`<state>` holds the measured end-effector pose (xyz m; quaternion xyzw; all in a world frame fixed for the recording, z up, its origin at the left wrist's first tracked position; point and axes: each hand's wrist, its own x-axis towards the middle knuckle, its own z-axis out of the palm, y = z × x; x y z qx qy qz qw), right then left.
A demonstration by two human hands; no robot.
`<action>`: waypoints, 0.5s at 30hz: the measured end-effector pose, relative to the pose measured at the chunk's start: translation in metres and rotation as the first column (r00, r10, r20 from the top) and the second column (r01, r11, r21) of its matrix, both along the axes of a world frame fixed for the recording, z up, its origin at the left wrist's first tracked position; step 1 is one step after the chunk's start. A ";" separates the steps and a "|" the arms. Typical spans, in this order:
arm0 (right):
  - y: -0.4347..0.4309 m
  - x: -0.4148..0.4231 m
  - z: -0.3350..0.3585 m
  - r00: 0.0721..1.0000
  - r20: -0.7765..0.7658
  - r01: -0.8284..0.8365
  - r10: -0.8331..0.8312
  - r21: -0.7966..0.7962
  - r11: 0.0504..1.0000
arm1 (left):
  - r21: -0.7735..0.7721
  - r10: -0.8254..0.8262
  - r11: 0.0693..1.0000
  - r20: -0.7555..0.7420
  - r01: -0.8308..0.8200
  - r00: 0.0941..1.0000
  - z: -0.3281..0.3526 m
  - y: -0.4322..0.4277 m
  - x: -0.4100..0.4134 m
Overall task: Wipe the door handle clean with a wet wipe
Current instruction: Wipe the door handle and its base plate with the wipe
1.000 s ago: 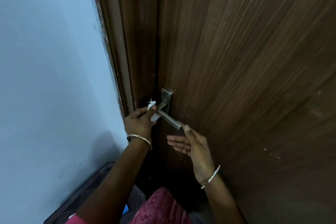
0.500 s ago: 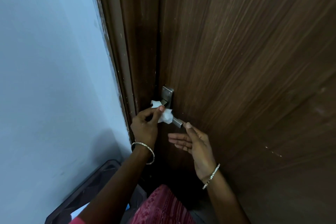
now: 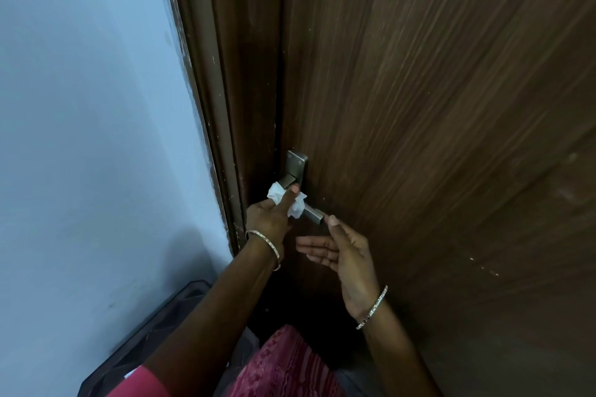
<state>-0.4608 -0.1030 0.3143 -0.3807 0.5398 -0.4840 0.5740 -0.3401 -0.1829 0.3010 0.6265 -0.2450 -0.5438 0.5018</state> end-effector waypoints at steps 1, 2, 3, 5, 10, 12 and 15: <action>0.000 0.000 0.000 1.000 0.000 -0.001 0.001 -0.004 1.000 | 0.001 -0.004 1.000 0.007 0.004 1.000 0.001 0.001 0.001; 0.000 0.000 0.000 1.000 -0.002 0.000 0.000 -0.008 1.000 | 0.003 -0.017 1.000 0.025 0.017 1.000 0.001 0.003 0.001; 0.000 0.001 0.001 1.000 -0.005 0.003 -0.003 -0.012 1.000 | -0.001 -0.037 0.999 0.051 0.038 0.998 0.001 0.006 0.001; -0.001 0.001 0.001 1.000 -0.016 0.008 -0.008 -0.015 1.000 | -0.008 -0.077 0.997 0.090 0.078 0.993 0.000 0.012 0.001; -0.001 0.000 0.002 0.999 -0.034 0.017 -0.018 -0.007 1.000 | -0.021 -0.095 0.995 0.175 0.101 0.980 0.002 0.022 0.013; -0.001 0.000 0.002 0.999 -0.038 0.022 -0.022 -0.008 1.000 | -0.091 0.003 0.995 0.369 0.033 0.930 0.012 0.023 0.022; -0.001 0.001 0.003 0.999 -0.025 0.033 -0.033 -0.010 0.999 | -0.214 0.137 0.976 0.726 0.032 0.674 0.024 0.024 0.030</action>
